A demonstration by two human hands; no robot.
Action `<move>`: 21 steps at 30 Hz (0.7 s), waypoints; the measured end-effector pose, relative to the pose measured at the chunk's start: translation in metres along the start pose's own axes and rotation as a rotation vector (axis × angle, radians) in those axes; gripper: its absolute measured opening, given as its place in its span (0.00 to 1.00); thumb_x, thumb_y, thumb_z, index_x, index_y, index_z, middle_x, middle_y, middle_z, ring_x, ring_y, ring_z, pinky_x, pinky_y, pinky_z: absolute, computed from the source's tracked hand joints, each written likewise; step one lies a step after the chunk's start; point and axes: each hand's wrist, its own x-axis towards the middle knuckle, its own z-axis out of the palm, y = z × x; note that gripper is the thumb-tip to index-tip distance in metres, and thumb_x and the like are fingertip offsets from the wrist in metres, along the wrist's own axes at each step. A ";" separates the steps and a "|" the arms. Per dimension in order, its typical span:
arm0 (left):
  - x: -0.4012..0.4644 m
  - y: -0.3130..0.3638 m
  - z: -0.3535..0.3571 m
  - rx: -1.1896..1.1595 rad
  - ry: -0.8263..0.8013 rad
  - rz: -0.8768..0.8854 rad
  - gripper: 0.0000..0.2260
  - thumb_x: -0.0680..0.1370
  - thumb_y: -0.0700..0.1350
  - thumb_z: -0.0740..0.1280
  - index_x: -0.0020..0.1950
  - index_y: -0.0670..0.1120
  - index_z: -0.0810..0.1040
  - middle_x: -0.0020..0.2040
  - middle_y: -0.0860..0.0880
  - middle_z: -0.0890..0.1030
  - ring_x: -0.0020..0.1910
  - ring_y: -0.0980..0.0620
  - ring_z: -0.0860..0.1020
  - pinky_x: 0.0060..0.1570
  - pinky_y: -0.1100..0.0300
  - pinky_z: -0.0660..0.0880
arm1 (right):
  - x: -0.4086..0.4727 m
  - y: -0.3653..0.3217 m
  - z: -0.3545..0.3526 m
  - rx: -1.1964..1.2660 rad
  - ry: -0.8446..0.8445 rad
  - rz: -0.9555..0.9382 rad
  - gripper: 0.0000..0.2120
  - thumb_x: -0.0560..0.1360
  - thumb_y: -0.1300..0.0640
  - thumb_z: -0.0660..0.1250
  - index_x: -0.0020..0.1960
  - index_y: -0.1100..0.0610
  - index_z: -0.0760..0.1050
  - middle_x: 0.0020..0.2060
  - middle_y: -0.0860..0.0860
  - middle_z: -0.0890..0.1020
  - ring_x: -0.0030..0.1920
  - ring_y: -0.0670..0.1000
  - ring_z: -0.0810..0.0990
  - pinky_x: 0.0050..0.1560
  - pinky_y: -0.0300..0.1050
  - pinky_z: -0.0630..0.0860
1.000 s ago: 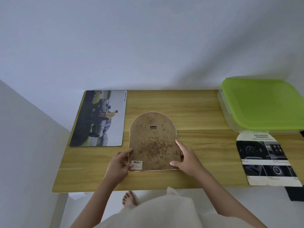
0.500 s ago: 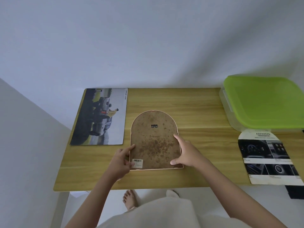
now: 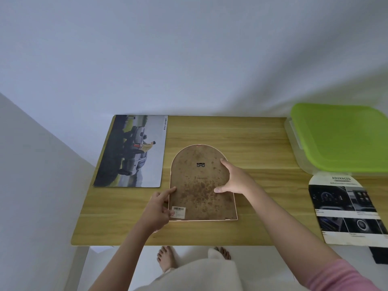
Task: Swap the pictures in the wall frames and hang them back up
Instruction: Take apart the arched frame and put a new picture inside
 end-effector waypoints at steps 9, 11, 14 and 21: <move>-0.010 0.011 -0.012 -0.452 -0.003 -0.073 0.25 0.71 0.28 0.68 0.62 0.52 0.75 0.53 0.46 0.74 0.38 0.52 0.80 0.48 0.53 0.81 | -0.016 0.010 0.014 0.503 0.029 -0.047 0.54 0.60 0.54 0.82 0.76 0.46 0.53 0.71 0.45 0.65 0.69 0.48 0.67 0.67 0.45 0.67; -0.012 0.016 -0.014 -0.519 -0.013 -0.048 0.24 0.71 0.28 0.68 0.61 0.50 0.76 0.51 0.46 0.74 0.39 0.52 0.82 0.46 0.55 0.81 | -0.022 0.011 0.017 0.575 0.095 -0.047 0.50 0.60 0.55 0.81 0.75 0.48 0.58 0.71 0.46 0.65 0.68 0.49 0.68 0.65 0.45 0.69; -0.011 0.025 -0.021 -0.639 -0.055 -0.031 0.25 0.70 0.27 0.68 0.61 0.49 0.77 0.54 0.43 0.74 0.46 0.43 0.82 0.46 0.51 0.81 | -0.030 0.011 0.011 0.648 0.182 -0.090 0.46 0.61 0.56 0.81 0.74 0.48 0.61 0.68 0.45 0.68 0.63 0.46 0.69 0.59 0.42 0.70; -0.011 0.072 -0.045 -0.729 -0.084 0.162 0.27 0.65 0.32 0.71 0.62 0.50 0.76 0.51 0.43 0.81 0.47 0.44 0.81 0.49 0.43 0.80 | -0.037 -0.002 -0.020 0.418 0.359 -0.120 0.38 0.66 0.43 0.75 0.71 0.44 0.63 0.66 0.49 0.70 0.67 0.53 0.67 0.65 0.57 0.70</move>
